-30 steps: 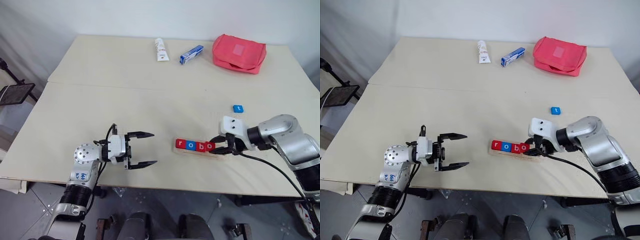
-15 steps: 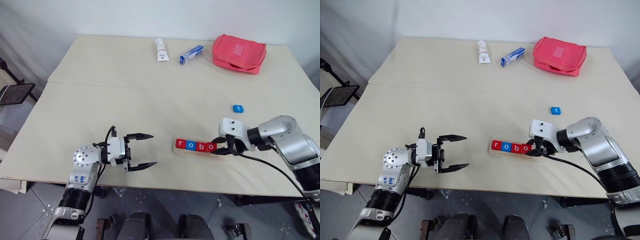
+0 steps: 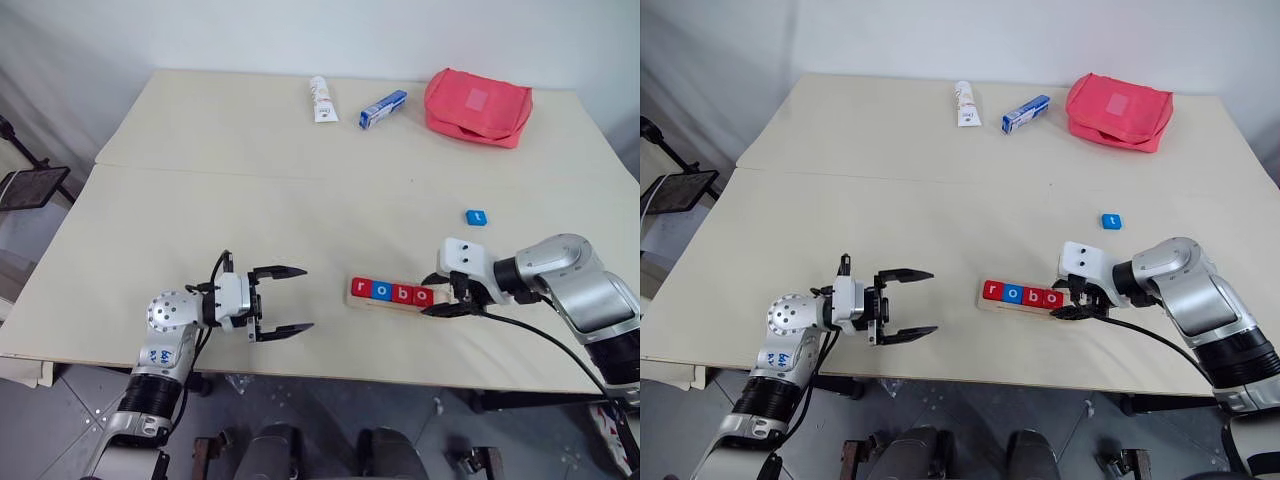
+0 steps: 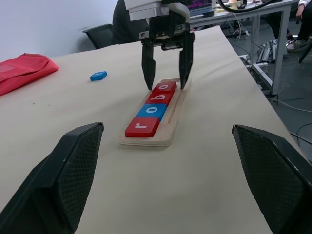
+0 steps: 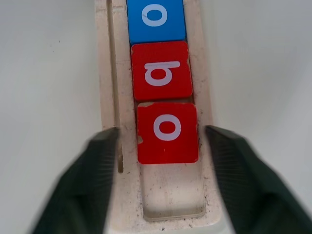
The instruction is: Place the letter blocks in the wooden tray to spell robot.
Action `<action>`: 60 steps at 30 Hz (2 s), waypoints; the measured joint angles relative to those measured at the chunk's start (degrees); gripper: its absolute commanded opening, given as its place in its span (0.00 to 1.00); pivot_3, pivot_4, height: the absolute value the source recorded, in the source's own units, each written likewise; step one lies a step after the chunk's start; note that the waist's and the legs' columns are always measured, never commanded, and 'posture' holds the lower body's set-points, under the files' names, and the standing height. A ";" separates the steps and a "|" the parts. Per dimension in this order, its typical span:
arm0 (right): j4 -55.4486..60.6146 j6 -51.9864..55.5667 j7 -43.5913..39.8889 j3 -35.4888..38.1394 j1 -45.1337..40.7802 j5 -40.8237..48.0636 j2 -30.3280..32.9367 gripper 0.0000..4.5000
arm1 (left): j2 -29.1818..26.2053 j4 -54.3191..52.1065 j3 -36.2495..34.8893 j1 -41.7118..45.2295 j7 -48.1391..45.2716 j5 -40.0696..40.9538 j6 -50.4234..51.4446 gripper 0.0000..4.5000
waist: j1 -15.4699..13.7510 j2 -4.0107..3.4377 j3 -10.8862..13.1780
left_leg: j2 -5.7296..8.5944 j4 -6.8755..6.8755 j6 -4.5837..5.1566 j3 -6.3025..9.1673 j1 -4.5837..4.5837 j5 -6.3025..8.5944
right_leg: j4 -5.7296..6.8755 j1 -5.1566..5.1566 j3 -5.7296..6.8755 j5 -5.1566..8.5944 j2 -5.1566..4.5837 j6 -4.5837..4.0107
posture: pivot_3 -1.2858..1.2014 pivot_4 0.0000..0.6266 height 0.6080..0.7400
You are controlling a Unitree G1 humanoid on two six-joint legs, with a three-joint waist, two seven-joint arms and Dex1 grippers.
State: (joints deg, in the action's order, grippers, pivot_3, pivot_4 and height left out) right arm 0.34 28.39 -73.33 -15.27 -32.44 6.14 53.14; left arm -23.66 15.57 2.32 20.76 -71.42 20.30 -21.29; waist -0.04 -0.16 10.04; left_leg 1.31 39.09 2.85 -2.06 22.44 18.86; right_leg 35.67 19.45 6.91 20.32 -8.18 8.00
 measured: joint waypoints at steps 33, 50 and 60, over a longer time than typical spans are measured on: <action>-2.53 6.45 35.34 33.58 8.47 12.56 -15.88 0.99 | 0.20 2.22 0.18 1.60 -2.76 0.10 -0.54 1.00 | -0.71 0.00 0.00 | -0.01 -0.02 0.01 -0.16 -0.04 -0.01 | 0.02 0.02 -0.04 0.00 0.04 0.00 | 0.52 0.24 1.00; -55.65 -15.20 46.31 26.75 -18.08 1.54 -20.24 0.99 | -2.04 -1.41 -0.15 -0.66 -2.85 0.22 1.34 1.00 | 1.00 -0.02 0.00 | -0.01 -0.18 0.01 -0.05 -0.03 -0.01 | 0.17 0.12 0.00 0.00 0.02 0.00 | 0.52 0.24 1.00; -65.03 -19.96 47.86 27.00 -22.22 1.65 -22.28 0.71 | -3.20 -5.62 -0.73 -3.52 -0.17 0.23 2.91 1.00 | 1.68 -0.03 0.00 | -0.07 -0.15 -0.01 -0.03 -0.05 -0.02 | 0.18 0.08 -0.05 0.00 0.05 0.00 | 0.52 0.24 1.00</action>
State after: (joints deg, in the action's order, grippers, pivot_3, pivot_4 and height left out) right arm -64.70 8.44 -25.46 11.72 -54.66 7.79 30.86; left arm -26.87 9.95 1.60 17.24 -71.60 20.53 -18.38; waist 1.65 -0.20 10.04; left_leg 1.25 38.94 2.83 -2.09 22.39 18.84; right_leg 35.85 19.53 6.86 20.32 -8.13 8.00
